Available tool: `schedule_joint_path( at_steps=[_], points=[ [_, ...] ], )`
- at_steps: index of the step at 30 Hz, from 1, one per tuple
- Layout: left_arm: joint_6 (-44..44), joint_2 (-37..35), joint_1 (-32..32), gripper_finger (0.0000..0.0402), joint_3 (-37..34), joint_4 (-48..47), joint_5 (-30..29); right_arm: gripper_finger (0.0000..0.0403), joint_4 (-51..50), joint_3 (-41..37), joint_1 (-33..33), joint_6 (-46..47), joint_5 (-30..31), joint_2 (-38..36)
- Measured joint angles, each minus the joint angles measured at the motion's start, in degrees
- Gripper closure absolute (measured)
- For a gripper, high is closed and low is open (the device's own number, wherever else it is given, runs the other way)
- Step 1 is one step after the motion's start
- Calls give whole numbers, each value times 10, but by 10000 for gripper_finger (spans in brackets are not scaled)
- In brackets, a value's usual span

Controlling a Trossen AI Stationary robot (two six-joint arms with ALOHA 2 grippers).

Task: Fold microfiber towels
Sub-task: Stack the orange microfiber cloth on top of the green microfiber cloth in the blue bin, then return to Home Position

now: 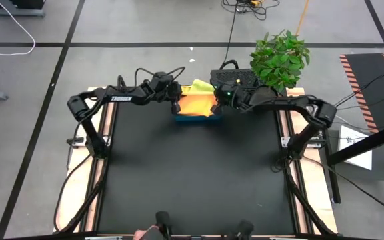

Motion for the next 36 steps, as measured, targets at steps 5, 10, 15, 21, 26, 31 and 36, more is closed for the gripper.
schedule_joint_path(
  at_steps=[5, 10, 15, 21, 26, 31, 36],
  points=[
    [-1, 7, 11, 395, 14, 1, -13, 401, 52, 0, -20, -30, -5, 31],
    [-13, 6, 23, 373, 14, 0, -14, 376, 79, 0, -29, -68, -6, 42],
    [-13, 5, 25, 307, 14, -6, -18, 330, 98, -2, -34, -79, 14, 42],
    [-11, 4, 26, 234, 14, -1, -19, 280, 98, -1, -30, -80, 39, 29],
    [-12, -46, 27, 196, 14, -14, -32, 258, 78, -1, -15, -81, 39, -8],
    [-22, -151, 17, 190, 14, -84, -10, 260, 20, -1, 23, -82, 39, -101],
    [-43, -288, -21, 236, -4, -126, 64, 284, -9, -31, 107, -91, 34, -231]
  ],
)
